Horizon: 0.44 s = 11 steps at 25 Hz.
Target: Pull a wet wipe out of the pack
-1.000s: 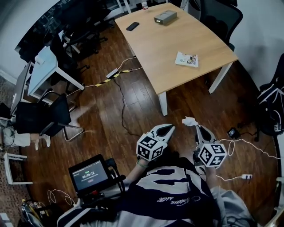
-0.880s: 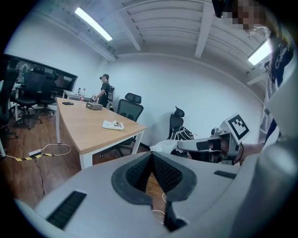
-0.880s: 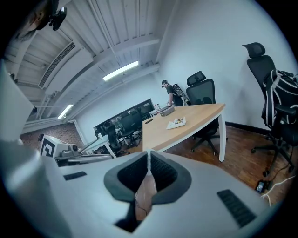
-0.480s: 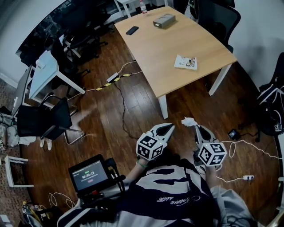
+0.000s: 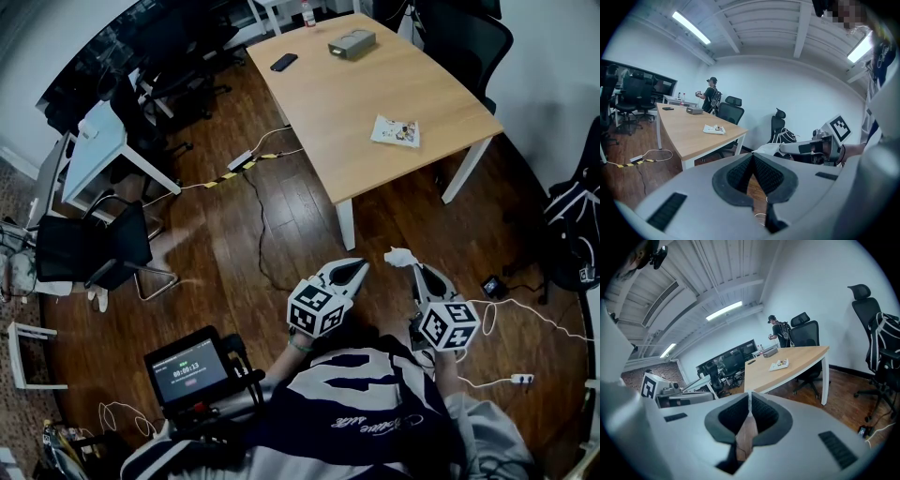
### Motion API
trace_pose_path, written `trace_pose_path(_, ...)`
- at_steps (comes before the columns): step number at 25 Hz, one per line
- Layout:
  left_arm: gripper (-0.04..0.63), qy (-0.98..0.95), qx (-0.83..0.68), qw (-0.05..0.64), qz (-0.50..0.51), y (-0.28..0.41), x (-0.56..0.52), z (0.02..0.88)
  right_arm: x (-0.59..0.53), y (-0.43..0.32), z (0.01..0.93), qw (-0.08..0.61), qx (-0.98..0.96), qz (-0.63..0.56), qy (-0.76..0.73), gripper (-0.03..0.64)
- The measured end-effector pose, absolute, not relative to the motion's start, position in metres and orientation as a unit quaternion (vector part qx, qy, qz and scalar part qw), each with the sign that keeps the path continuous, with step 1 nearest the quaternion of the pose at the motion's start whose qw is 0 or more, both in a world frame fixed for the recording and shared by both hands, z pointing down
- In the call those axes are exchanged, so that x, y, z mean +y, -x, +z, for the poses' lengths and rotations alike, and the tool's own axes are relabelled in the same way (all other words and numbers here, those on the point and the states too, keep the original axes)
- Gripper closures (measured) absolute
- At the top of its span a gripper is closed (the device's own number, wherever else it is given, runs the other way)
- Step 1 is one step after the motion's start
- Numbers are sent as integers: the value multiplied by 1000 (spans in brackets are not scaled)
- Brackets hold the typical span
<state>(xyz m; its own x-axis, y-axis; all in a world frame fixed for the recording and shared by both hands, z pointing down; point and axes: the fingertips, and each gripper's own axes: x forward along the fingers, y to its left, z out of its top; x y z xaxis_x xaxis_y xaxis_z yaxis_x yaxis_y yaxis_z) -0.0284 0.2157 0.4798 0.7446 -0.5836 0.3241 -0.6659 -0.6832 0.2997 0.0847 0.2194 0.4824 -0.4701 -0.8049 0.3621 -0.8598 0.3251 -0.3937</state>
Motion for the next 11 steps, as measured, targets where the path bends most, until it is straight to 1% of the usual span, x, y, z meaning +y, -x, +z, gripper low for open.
trace_pose_path(11, 592, -908, -353, 204, 96, 35, 225, 480, 227, -80, 482, 55, -817, 271, -506, 604)
